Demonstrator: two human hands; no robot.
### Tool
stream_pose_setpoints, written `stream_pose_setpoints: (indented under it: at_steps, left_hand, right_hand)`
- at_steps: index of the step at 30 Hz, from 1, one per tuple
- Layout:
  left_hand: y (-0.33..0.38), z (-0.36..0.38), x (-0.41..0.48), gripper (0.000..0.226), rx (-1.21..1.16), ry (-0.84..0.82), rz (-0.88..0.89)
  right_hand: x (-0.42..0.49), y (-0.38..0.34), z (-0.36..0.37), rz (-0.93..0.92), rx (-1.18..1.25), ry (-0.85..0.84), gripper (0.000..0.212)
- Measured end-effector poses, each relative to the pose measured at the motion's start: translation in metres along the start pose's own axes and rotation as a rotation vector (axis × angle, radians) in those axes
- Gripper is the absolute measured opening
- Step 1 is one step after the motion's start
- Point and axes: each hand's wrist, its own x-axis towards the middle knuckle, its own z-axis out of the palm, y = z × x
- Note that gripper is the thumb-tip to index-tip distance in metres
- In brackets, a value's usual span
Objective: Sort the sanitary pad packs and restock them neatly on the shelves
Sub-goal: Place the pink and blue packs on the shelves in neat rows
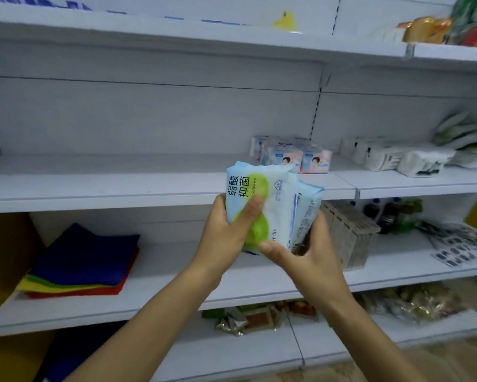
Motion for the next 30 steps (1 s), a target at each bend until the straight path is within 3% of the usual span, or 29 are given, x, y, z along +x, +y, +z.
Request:
stream_pose_setpoints:
  at_steps: [5,10,14,18,20,26,30]
  left_hand:
    - [-0.031,-0.012,0.042,0.063,-0.007,-0.008,-0.053]
    - [-0.054,-0.063,0.116,0.093,0.397,0.135,0.209]
    - [-0.048,-0.113,0.19,0.1,0.769,-0.038,0.429]
    - [-0.048,-0.153,0.256,0.111,0.974,-0.291,0.426]
    - [-0.059,-0.168,0.282,0.099,0.912,-0.308,0.331]
    - [-0.101,-0.204,0.33,0.09,0.441,-0.022,0.113]
    - [-0.11,-0.209,0.352,0.085,0.375,0.044,0.023]
  right_hand:
    - [0.043,0.034,0.004,0.004,-0.135,0.034,0.053]
    - [0.112,0.061,0.016,-0.075,-0.41,0.031,0.08]
    - [0.184,0.082,0.04,-0.178,-0.562,-0.053,0.073]
    - [0.263,0.092,0.064,-0.259,-0.692,-0.354,0.071]
    - [0.297,0.103,0.078,-0.234,-0.689,-0.439,0.071]
    - [0.356,0.172,0.115,0.062,-0.301,-0.24,0.09]
    - [0.375,0.2,0.133,0.162,-0.199,-0.238,0.085]
